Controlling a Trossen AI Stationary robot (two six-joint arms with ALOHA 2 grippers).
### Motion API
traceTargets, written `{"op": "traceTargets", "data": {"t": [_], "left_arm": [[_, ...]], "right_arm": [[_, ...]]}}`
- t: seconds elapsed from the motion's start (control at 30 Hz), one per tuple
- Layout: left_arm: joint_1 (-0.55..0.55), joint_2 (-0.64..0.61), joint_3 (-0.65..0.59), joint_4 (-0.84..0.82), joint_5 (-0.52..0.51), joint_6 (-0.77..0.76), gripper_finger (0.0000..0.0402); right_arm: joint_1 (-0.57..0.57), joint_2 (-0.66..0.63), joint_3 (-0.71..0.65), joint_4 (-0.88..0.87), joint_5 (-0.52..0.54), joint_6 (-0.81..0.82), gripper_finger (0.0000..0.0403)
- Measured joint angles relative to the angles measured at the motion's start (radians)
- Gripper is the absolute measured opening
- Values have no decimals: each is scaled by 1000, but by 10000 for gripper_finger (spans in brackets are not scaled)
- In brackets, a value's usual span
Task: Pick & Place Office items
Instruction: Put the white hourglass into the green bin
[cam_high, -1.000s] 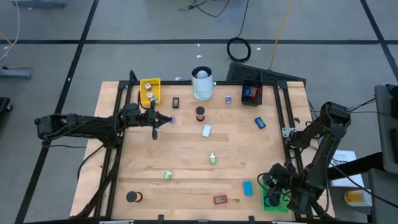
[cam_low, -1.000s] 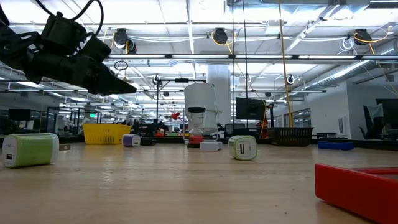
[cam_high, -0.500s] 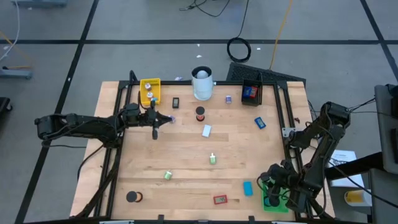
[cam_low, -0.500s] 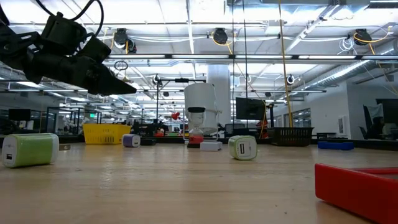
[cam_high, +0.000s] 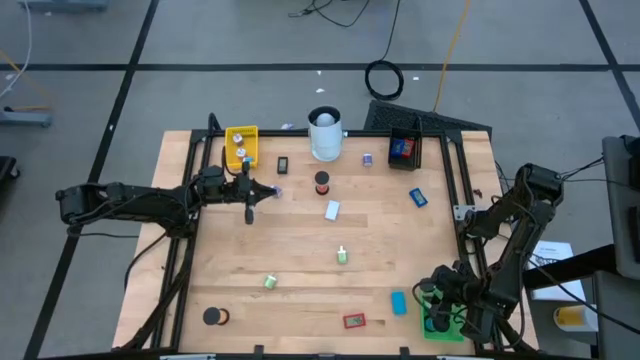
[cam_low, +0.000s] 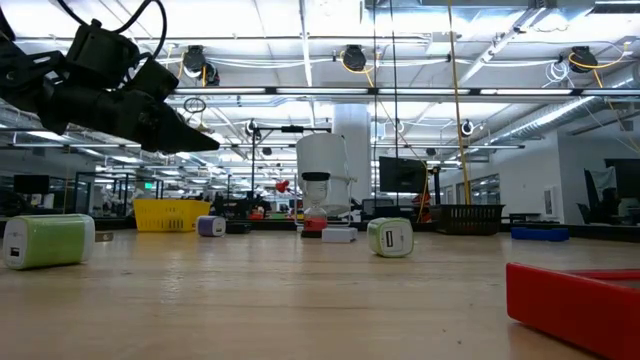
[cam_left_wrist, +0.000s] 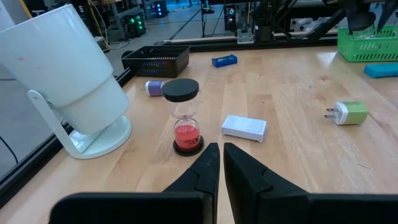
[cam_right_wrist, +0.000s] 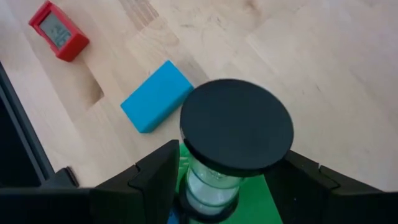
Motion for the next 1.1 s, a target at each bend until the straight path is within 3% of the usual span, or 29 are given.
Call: {"op": "traceTargets", "data": {"t": [0.67, 0.93, 1.1], "left_arm": [[0, 0, 0, 1, 0, 3, 31], [0, 0, 0, 1, 0, 3, 31], [0, 0, 0, 1, 0, 3, 31]], "right_arm": [[3, 0, 1, -36, 47, 42, 218], [2, 0, 1, -63, 71, 32, 165], [2, 0, 1, -63, 70, 20, 167]]}}
